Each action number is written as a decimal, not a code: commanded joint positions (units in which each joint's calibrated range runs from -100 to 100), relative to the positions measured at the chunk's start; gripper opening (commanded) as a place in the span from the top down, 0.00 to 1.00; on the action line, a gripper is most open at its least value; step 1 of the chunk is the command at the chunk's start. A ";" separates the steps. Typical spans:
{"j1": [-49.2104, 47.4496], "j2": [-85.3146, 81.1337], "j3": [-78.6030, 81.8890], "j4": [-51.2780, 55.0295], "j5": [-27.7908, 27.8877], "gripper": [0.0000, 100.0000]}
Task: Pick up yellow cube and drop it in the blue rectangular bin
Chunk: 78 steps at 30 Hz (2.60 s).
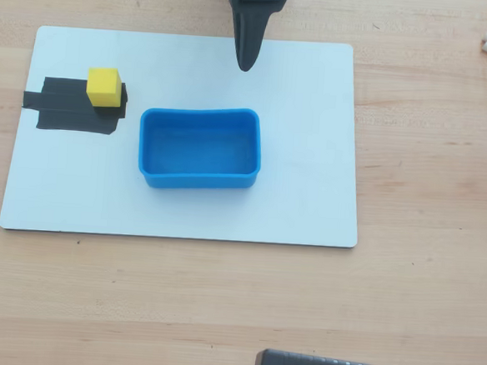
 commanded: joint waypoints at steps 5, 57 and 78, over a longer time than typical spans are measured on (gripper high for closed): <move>0.18 -1.26 -0.17 0.37 -0.39 1.00; 33.80 85.88 -75.62 4.33 15.43 0.97; 36.72 88.76 -70.90 4.41 15.68 0.65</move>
